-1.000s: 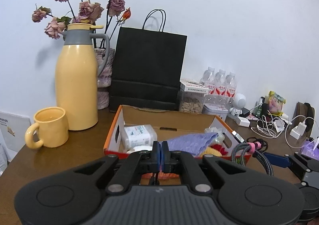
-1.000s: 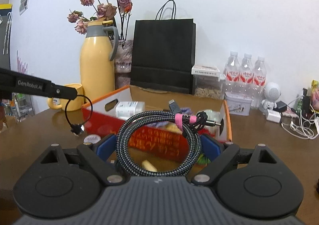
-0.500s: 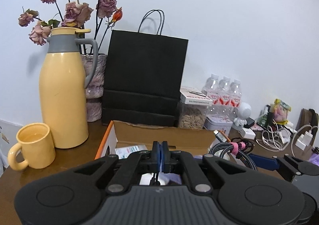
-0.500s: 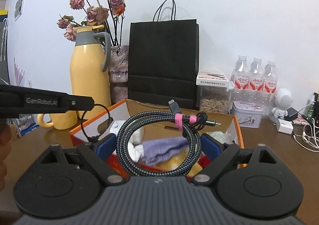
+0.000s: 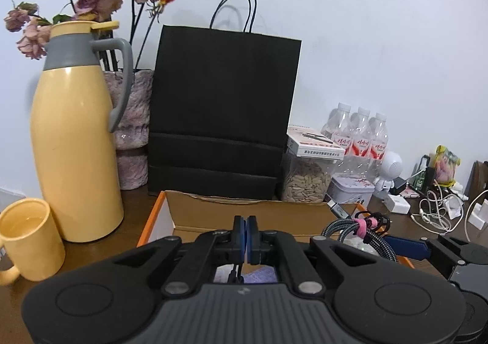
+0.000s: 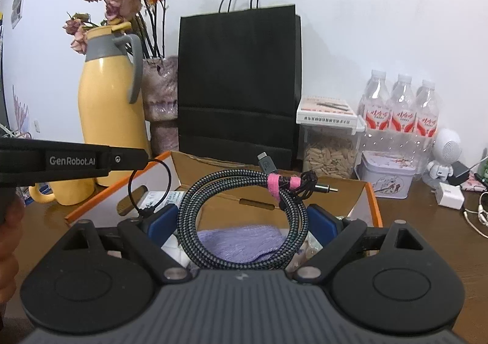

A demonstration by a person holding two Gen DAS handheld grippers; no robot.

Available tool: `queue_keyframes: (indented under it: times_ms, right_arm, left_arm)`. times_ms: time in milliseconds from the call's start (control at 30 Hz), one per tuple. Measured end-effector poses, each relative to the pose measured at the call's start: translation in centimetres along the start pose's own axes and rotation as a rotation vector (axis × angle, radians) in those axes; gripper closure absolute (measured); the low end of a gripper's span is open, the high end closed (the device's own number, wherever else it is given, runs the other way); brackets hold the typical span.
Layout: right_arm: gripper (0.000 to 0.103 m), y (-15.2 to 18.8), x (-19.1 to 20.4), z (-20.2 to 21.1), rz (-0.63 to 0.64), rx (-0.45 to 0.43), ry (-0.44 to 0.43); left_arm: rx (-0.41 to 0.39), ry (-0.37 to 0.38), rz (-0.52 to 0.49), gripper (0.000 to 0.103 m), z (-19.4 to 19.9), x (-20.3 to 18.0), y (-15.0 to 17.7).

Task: Organize objects
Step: 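Lower the braided cable into the box and open the right gripper while the left opens over the box, then move the right gripper back to the table and grasp the white ridged cap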

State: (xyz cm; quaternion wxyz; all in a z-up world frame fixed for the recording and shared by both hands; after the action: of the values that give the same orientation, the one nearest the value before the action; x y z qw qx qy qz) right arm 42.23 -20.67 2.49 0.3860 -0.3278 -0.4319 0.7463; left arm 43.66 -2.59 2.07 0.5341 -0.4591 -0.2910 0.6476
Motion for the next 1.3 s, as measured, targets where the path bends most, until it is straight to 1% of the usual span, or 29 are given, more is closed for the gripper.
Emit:
queue_keyframes:
  times_ms: [333,367,400,433,467,500,533,567,600,667,733,1067,1300]
  right_arm:
    - [0.012,0.7,-1.0,-2.7,0.005,0.049,0.020]
    - [0.011,0.7,-1.0,-2.8,0.006,0.052,0.021]
    - [0.010,0.8,-1.0,-2.9,0.007,0.058,0.021]
    - [0.009,0.8,-1.0,-3.0,0.008,0.065,0.021]
    - [0.003,1.0,-1.0,-3.0,0.009,0.072,0.020]
    - [0.000,1.0,-1.0,-3.0,0.011,0.073,0.027]
    - [0.000,1.1,-1.0,-2.9,0.012,0.071,0.035]
    - [0.000,1.1,-1.0,-2.8,0.013,0.074,0.039]
    - [0.000,1.2,-1.1,-2.8,0.010,0.077,0.043]
    - [0.000,1.3,-1.3,-2.8,0.003,0.080,0.045]
    - [0.000,1.4,-1.4,-2.8,0.000,0.081,0.046]
    - [0.000,1.4,-1.5,-2.8,0.004,0.081,0.052]
    - [0.000,1.2,-1.0,-1.3,0.026,0.052,0.067]
  left_arm:
    - [0.017,-0.028,-0.035,0.102,-2.2,0.1,0.5]
    - [0.012,-0.040,-0.039,0.101,-2.3,0.1,0.6]
    - [0.011,-0.054,-0.040,0.097,-2.3,0.2,0.6]
    - [0.013,-0.065,-0.041,0.091,-2.4,0.3,0.7]
    - [0.016,-0.073,-0.042,0.085,-2.5,0.4,0.8]
    - [0.022,-0.079,-0.040,0.062,-2.6,0.6,0.9]
    - [0.027,-0.086,-0.036,0.028,-2.7,0.7,0.9]
    - [0.026,-0.097,-0.031,0.014,-2.8,0.9,1.0]
    - [0.017,-0.105,-0.026,0.002,-2.8,1.1,1.0]
    - [-0.005,-0.117,-0.030,0.002,-2.6,1.2,1.0]
    - [-0.001,-0.132,-0.041,0.001,-2.7,1.2,1.0]
    - [0.004,-0.148,-0.039,0.001,-2.6,1.4,1.3]
    - [-0.013,-0.150,-0.033,0.001,-0.8,1.7,1.7]
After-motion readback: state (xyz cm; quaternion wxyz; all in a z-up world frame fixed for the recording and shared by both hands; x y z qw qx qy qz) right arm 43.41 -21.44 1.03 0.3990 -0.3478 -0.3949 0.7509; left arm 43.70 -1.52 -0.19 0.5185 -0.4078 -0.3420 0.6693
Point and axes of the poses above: each gripper's, at about its wrist camera, not at the fingertips, and z roughly against the way its jaws point, x to its left, y to its underside, the point moved 7 cm from there along -z, roughly the way its jaws point, and after that the axes turned 11 degrees about z, right-handed, at the moved point
